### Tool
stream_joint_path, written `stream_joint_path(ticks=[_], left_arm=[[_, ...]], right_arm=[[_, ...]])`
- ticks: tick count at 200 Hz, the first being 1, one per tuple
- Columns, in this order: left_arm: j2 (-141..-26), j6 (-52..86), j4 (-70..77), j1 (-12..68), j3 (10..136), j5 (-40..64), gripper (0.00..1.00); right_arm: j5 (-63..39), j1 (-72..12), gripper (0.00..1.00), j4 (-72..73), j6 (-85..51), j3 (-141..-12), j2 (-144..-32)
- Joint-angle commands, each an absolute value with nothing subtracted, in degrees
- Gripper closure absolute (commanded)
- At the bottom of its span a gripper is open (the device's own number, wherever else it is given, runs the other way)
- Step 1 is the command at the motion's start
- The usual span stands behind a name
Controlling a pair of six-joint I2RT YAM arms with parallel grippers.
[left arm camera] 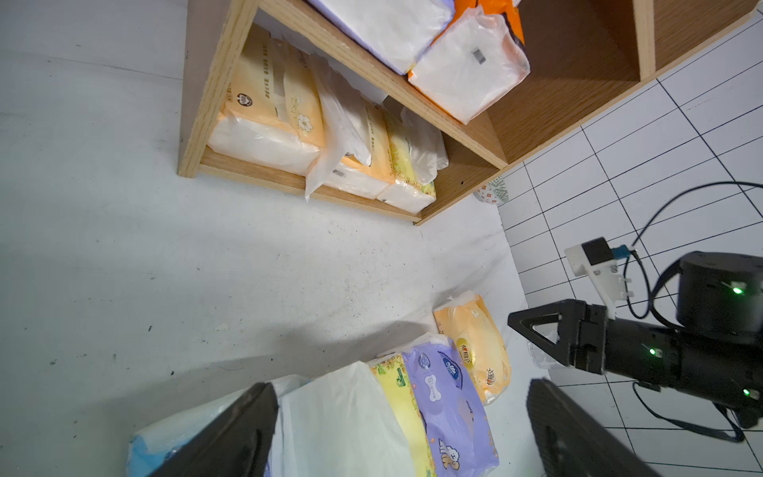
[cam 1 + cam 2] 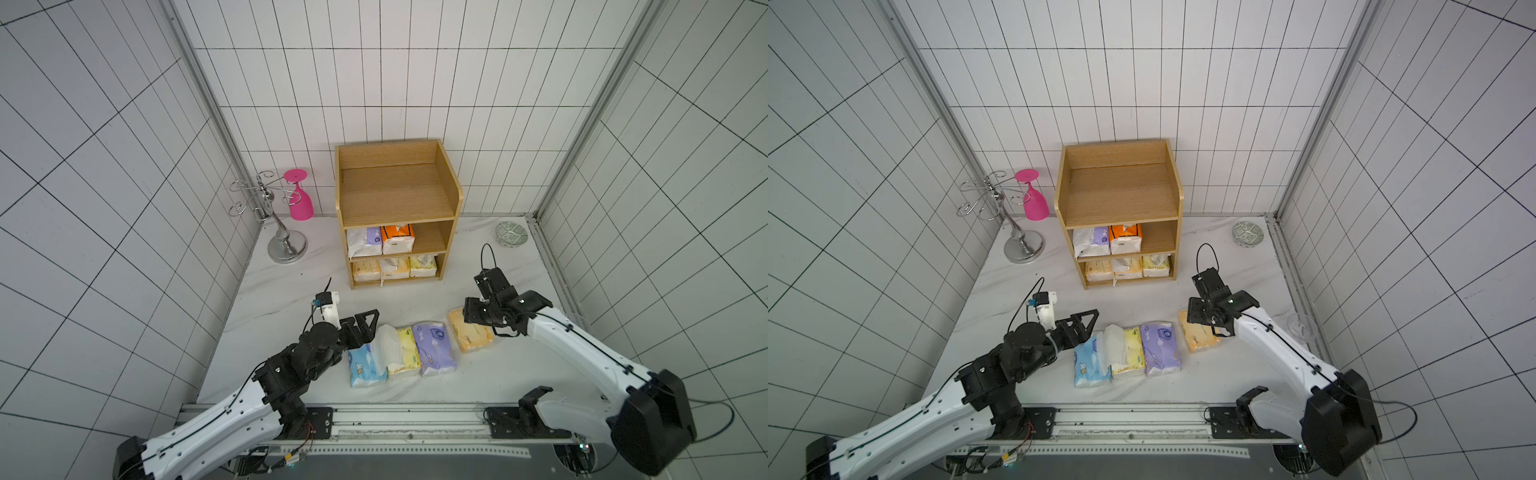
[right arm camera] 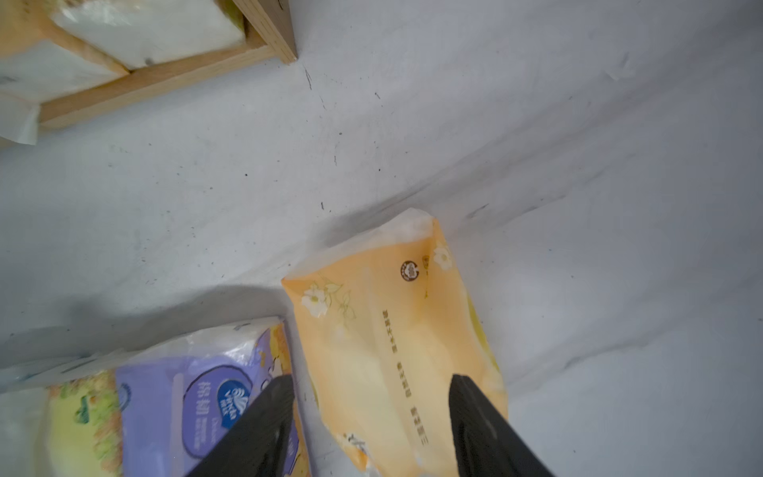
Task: Remove the tissue boxes from the shelf
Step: Place the box of tissues at the center of the board.
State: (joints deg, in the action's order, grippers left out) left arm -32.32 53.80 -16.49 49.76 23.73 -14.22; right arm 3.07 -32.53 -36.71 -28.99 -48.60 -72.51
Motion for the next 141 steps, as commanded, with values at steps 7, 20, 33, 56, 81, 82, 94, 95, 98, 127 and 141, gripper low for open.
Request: stream_joint_path(ticks=[7,20,33,56,81,82,94,95,98,127,141], left_arm=[[-29.27,53.66,-20.12,48.99,23.15,-15.6,0.02],[-28.44,53.45,-21.34,48.57,23.18,-15.61,0.02],[-28.06,53.29,-21.62,48.17,22.97,-15.47,0.02],[-28.75,53.42,-20.53,47.56,22.4,-14.64,0.02],[-30.53,53.95,-19.0,47.37,22.18,-12.48,0.02],[-30.56,53.96,-18.99,47.37,22.21,-12.39,0.02],[-31.13,53.95,-18.5,47.37,22.24,-11.3,0.02],[-31.16,54.0,-18.48,47.37,22.28,-11.23,0.02],[-31.27,53.97,-18.38,47.37,22.28,-11.04,0.02],[-31.28,54.03,-18.29,47.37,22.12,-10.71,0.02],[-31.13,54.12,-17.65,47.37,21.83,-10.71,0.02]], right_arm=[[1.76,-31.11,0.37,-35.21,-25.01,-51.36,-80.15],[-0.32,-31.18,0.38,-32.7,-26.08,-49.9,-81.18],[-2.45,-31.43,0.4,-29.87,-27.58,-47.34,-80.93],[-2.09,-34.57,0.42,-27.46,-32.12,-42.79,-79.38],[-1.73,-37.06,0.45,-25.23,-37.4,-38.07,-76.58],[-1.7,-37.12,0.45,-25.18,-37.6,-37.89,-76.44],[-0.88,-38.16,0.45,-25.42,-39.54,-36.26,-74.78],[-0.79,-38.28,0.45,-25.45,-39.68,-36.15,-74.61],[-0.57,-38.54,0.45,-25.6,-40.18,-35.75,-74.16],[-0.15,-40.6,0.45,-25.96,-45.14,-31.76,-67.93],[-2.2,-41.41,0.45,-24.29,-47.26,-29.74,-63.69]])
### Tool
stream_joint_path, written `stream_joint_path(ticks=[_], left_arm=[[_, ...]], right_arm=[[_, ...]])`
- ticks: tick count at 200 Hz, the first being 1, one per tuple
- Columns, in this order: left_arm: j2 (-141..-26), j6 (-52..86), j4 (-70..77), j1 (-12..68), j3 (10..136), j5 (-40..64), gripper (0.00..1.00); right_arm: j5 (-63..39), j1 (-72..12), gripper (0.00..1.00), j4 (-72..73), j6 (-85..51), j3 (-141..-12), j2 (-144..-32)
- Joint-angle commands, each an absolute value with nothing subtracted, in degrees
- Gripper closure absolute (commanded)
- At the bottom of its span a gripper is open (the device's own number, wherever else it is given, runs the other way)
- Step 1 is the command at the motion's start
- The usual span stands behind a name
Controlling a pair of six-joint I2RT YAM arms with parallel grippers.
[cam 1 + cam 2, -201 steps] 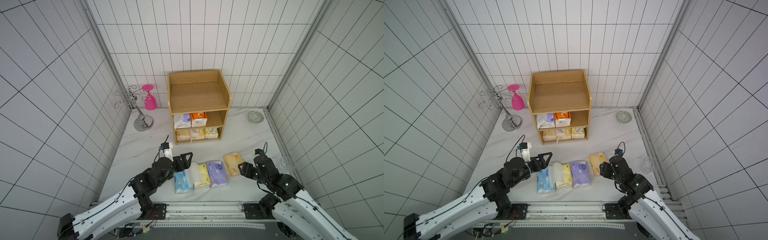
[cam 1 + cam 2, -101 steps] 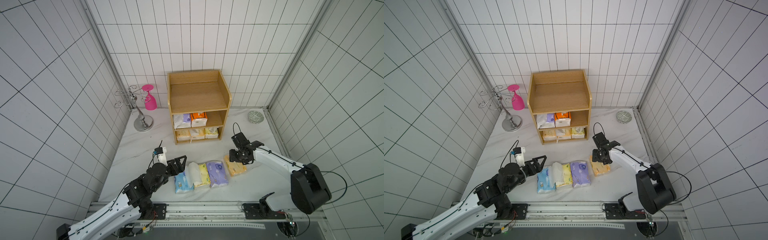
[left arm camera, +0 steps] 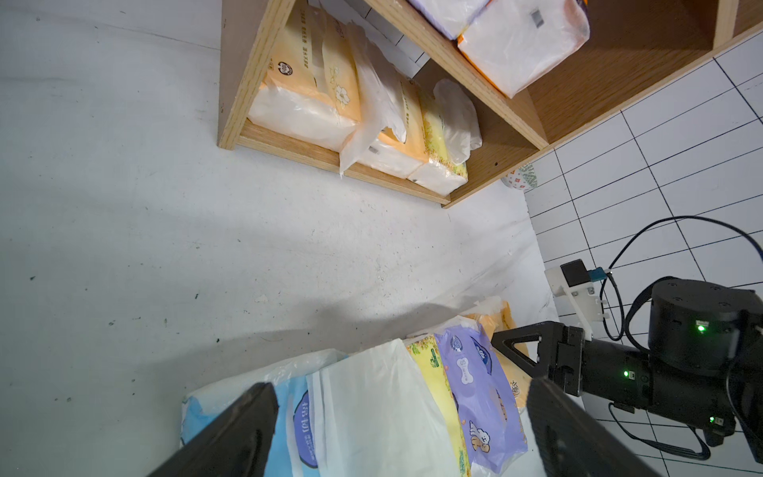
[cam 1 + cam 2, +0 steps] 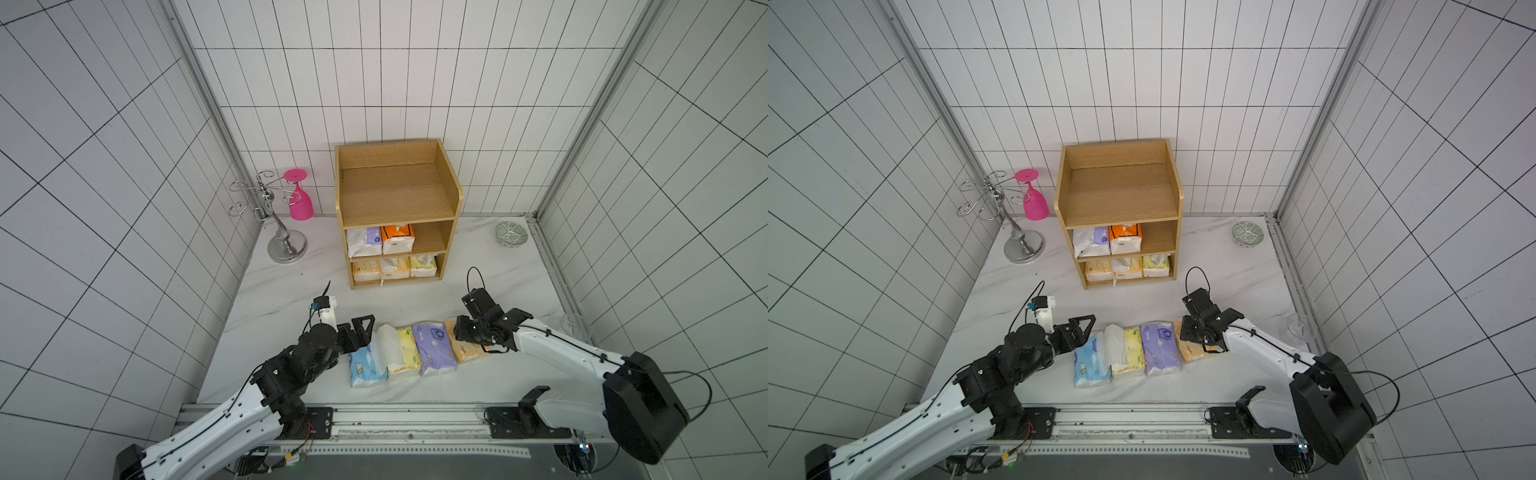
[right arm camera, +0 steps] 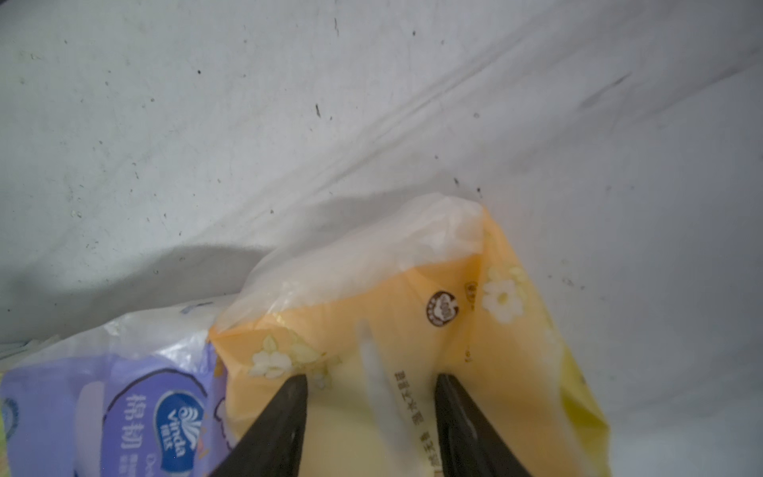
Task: Remove the tissue boxes from the shelf
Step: Place the box of tissues at the center of the board.
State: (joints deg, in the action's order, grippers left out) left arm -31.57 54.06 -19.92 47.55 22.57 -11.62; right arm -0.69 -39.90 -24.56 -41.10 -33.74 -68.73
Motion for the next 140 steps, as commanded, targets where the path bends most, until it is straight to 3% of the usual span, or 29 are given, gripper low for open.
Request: stream_joint_path(ticks=[1,70,110,140], left_arm=[[-31.16,54.13,-17.61,47.37,21.82,-10.76,0.02],[-31.46,53.03,-17.14,47.38,22.34,-11.95,0.02],[-31.34,48.69,-13.94,43.46,25.82,-9.39,0.02],[-33.46,47.0,-9.01,35.59,26.96,-2.07,0.02]], right_arm=[[-2.37,-41.45,0.45,-24.19,-47.36,-29.64,-63.4],[-0.57,-42.5,0.39,-29.88,-45.76,-33.68,-44.58],[-12.61,-42.45,0.39,-4.54,-47.48,-34.18,-45.25],[-12.19,-42.48,0.43,12.18,-50.89,-36.24,-52.7]])
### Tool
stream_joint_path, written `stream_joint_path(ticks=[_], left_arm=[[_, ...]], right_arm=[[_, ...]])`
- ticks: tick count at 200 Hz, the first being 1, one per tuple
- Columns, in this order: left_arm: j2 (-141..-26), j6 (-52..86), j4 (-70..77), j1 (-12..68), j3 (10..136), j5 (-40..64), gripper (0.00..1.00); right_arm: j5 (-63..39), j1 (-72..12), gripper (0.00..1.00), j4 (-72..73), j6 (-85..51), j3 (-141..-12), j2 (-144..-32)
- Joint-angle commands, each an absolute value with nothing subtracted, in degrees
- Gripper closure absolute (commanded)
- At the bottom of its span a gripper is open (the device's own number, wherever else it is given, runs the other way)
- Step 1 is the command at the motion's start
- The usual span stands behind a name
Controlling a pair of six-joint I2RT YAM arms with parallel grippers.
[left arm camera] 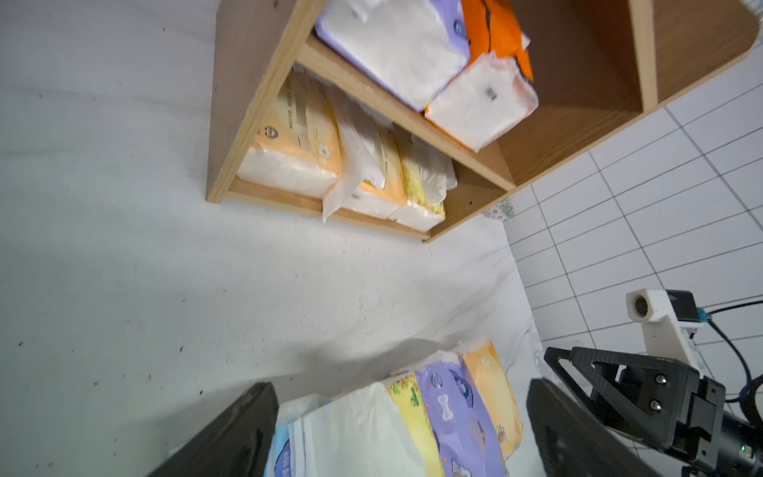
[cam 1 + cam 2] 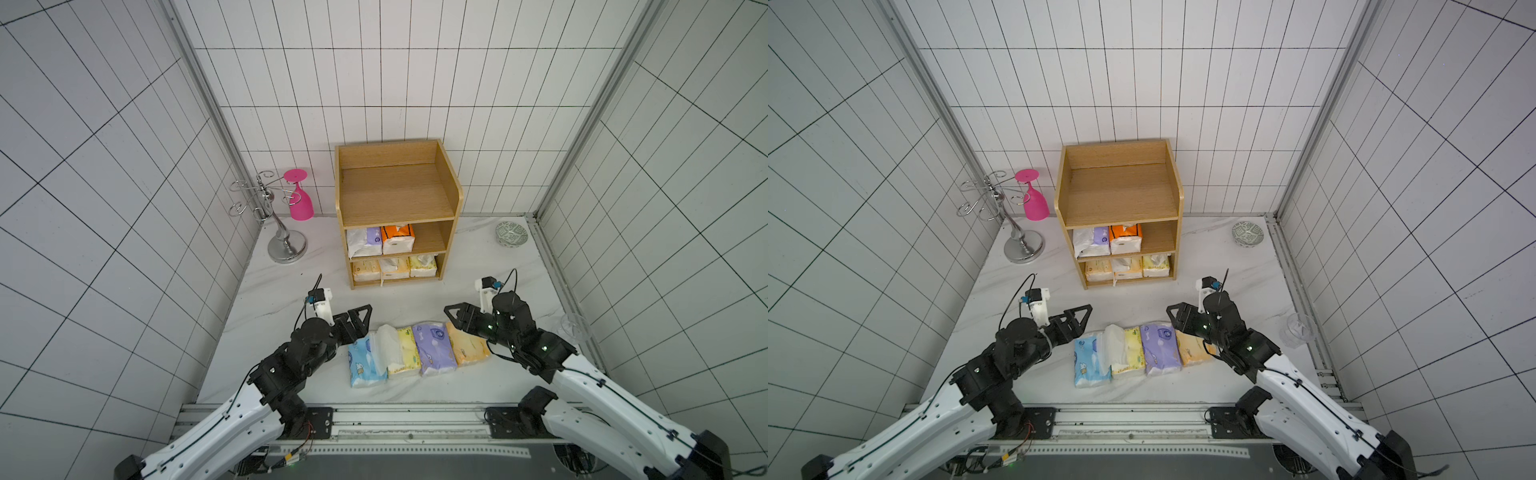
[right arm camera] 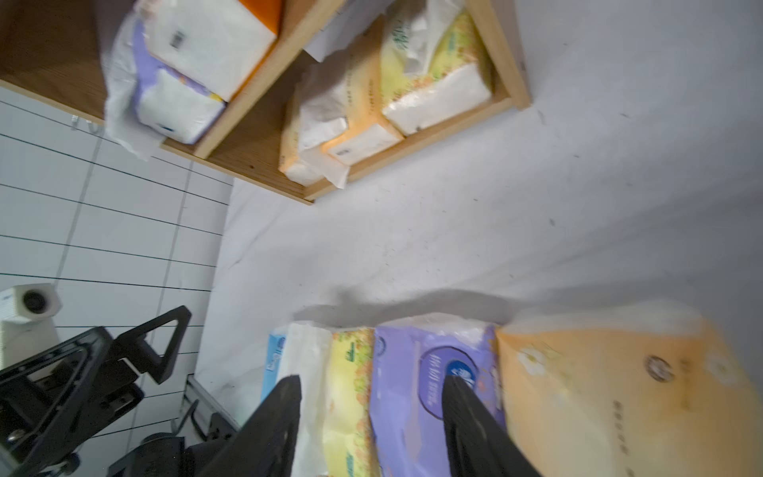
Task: Remove the tissue boxes from the shelf
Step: Place the box of tissues at the center of the board, then pick up a box of tissues from the shelf.
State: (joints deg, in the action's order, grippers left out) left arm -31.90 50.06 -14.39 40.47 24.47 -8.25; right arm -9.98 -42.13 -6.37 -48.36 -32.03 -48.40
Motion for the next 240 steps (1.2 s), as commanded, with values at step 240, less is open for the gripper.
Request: stream_joint_path(ticks=[240], left_arm=[[-44.29,41.04,-6.73,24.35,28.3,8.11,0.02]], right_arm=[[-8.1,-37.01,0.33,35.5,-44.44,-58.84,-91.69]])
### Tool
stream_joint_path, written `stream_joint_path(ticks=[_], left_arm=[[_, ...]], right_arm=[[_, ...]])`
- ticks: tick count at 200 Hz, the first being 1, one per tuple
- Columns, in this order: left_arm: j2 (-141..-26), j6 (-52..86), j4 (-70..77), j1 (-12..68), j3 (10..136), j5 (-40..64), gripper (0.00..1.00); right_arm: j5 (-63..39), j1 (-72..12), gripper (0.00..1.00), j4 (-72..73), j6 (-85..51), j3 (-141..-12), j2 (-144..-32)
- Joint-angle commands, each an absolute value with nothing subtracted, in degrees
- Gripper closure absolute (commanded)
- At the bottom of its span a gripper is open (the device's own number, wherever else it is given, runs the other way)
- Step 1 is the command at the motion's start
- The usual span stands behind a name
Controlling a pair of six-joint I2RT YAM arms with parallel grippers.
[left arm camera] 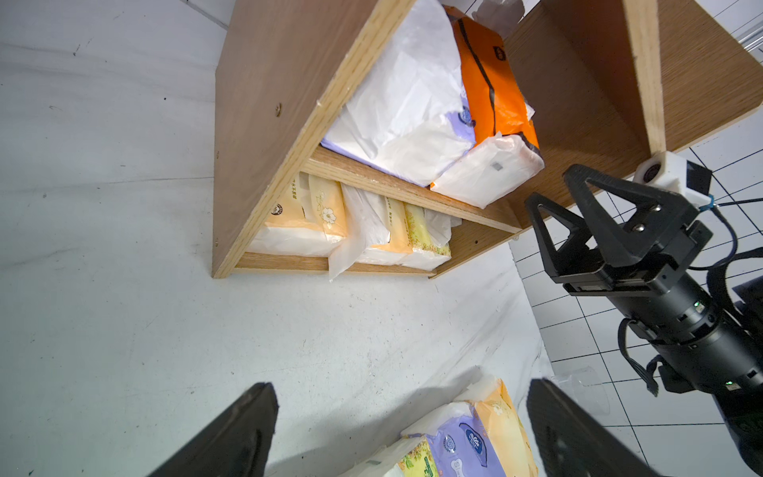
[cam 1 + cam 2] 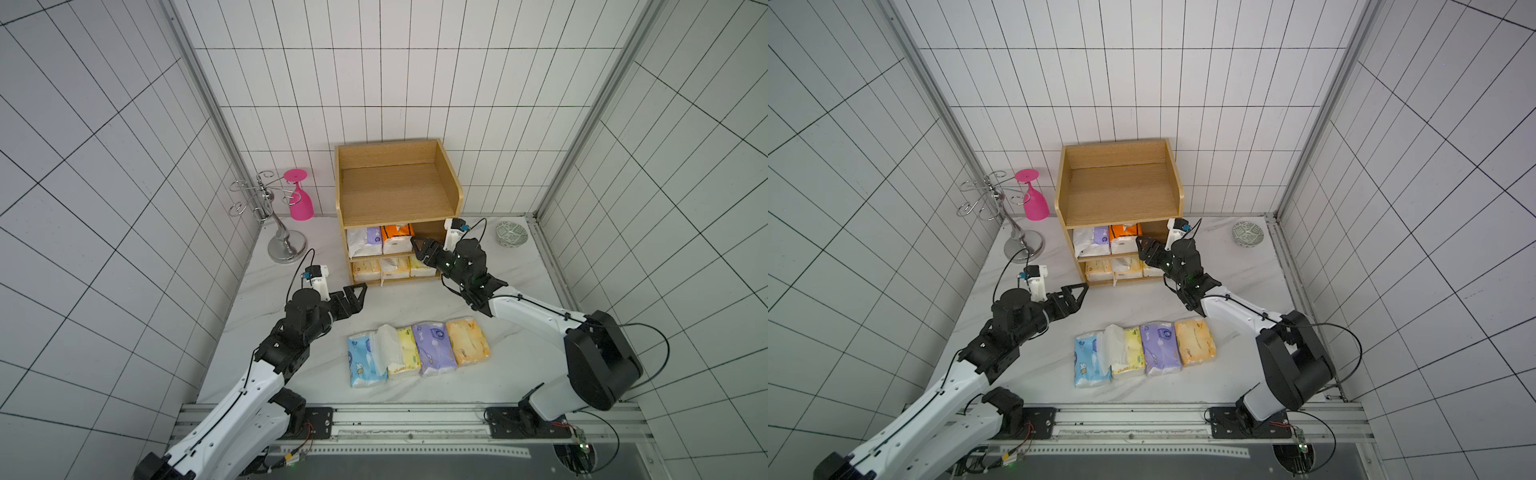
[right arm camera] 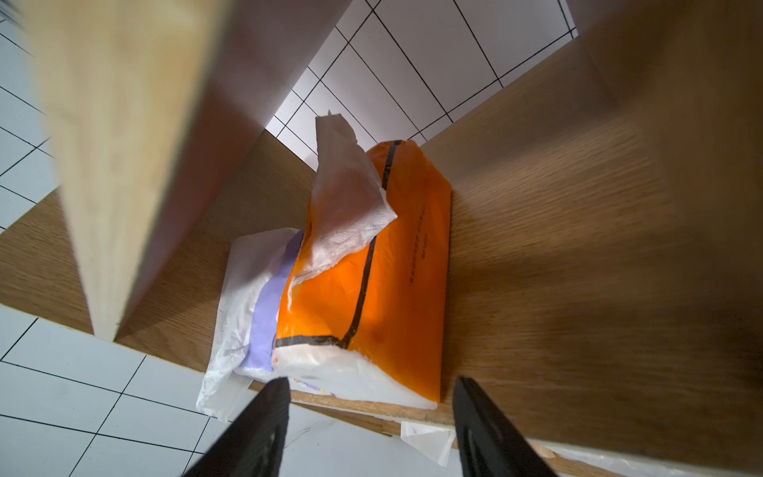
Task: Remove the tissue boxes from the shelf
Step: Pick up a box of tissues from the shelf.
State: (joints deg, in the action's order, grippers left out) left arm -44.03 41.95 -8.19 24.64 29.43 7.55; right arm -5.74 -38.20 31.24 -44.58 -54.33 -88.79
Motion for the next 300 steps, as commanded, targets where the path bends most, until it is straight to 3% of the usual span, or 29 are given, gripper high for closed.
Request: stream_joint_path(ticks=[1,98,138,166,186,217,264,300], left_arm=[[-44.3,41.04,-6.75,24.35,28.21,8.1,0.02],[-43.51,41.03,-6.62,24.35,26.72,8.44,0.02],[-42.61,41.31,-7.87,24.35,26.95,8.96,0.02],[-40.2,42.33,-9.2,24.39,26.91,9.51,0.02],[-38.28,43.09,-9.99,24.35,27.01,10.41,0.02],[-36.21,45.43,-10.72,24.43,27.07,11.54,0.02],[-36.26,49.34,-10.86,25.35,27.34,13.8,0.02],[-37.56,50.7,-9.98,31.12,27.57,9.78,0.02]], right_arm=[[-8.14,-37.01,0.33,35.5,-44.45,-58.91,-91.77],[-10.31,-36.92,0.34,42.0,-44.83,-62.28,-100.21],[-11.78,-37.01,0.58,41.85,-44.4,-62.39,-99.86],[-11.86,-37.11,0.84,39.95,-43.52,-60.57,-96.55],[-12.01,-37.36,0.92,36.96,-42.17,-58.69,-93.03],[-10.41,-38.1,0.98,30.84,-40.07,-54.12,-86.15],[-8.52,-38.58,1.0,21.73,-37.44,-46.3,-74.6],[-7.16,-38.93,1.0,15.24,-35.86,-38.63,-65.16]])
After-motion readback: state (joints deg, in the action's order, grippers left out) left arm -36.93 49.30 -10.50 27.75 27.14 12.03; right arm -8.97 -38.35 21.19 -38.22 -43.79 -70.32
